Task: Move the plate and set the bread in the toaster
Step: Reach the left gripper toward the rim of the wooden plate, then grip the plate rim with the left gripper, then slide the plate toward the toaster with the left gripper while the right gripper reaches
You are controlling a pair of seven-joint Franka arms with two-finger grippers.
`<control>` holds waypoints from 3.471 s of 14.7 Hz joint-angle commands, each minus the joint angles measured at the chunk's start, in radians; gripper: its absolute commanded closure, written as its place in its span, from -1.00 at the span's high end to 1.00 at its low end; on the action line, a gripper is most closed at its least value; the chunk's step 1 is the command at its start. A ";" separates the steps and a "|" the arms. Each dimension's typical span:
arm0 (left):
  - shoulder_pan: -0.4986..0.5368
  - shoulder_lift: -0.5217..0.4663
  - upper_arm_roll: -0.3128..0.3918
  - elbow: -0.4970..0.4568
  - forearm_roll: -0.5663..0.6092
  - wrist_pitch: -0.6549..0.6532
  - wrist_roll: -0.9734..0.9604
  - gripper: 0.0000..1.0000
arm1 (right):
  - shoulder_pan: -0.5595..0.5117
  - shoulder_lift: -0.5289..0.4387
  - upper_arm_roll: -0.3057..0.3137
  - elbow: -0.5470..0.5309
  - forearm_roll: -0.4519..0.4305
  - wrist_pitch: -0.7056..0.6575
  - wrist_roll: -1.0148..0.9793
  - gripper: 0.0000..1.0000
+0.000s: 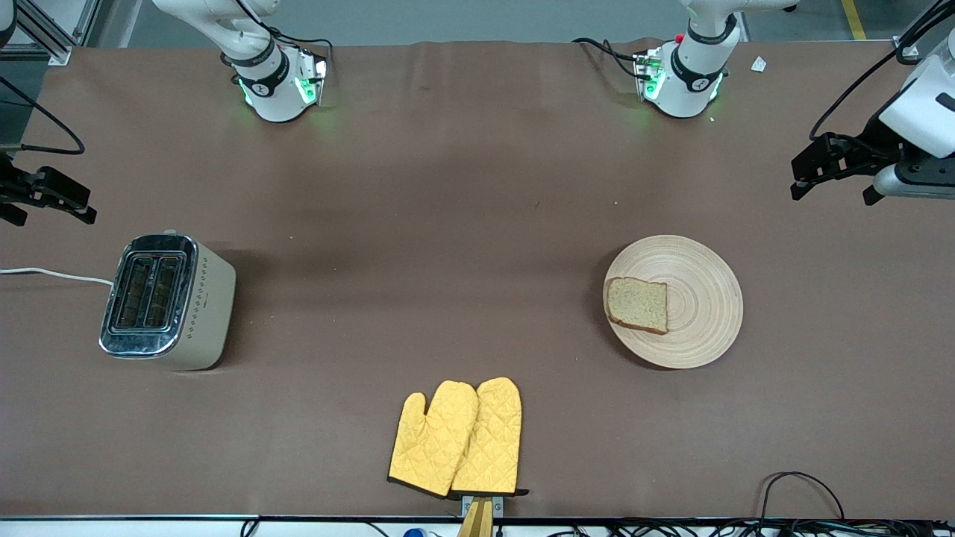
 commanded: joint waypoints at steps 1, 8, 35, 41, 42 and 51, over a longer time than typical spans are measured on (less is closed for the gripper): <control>0.000 0.008 -0.005 0.022 0.019 -0.030 0.011 1.00 | -0.001 0.000 -0.003 -0.008 0.004 0.004 0.004 1.00; 0.075 0.086 0.004 0.016 -0.030 -0.052 0.109 1.00 | 0.003 -0.001 -0.003 -0.008 0.004 0.007 0.004 1.00; 0.407 0.908 0.004 0.097 -0.639 0.055 0.920 -0.98 | -0.004 0.002 -0.003 -0.009 0.033 0.006 0.000 1.00; 0.408 0.873 -0.058 0.100 -0.642 0.042 0.994 -0.99 | -0.007 0.002 -0.003 -0.011 0.033 0.003 0.000 1.00; 0.411 0.867 -0.104 0.112 -0.642 0.042 0.962 -0.99 | -0.007 0.003 -0.003 -0.009 0.033 0.004 0.000 1.00; 0.047 0.913 -0.326 0.146 -0.955 0.437 0.490 -0.99 | 0.003 0.023 -0.003 -0.009 0.061 0.009 0.002 1.00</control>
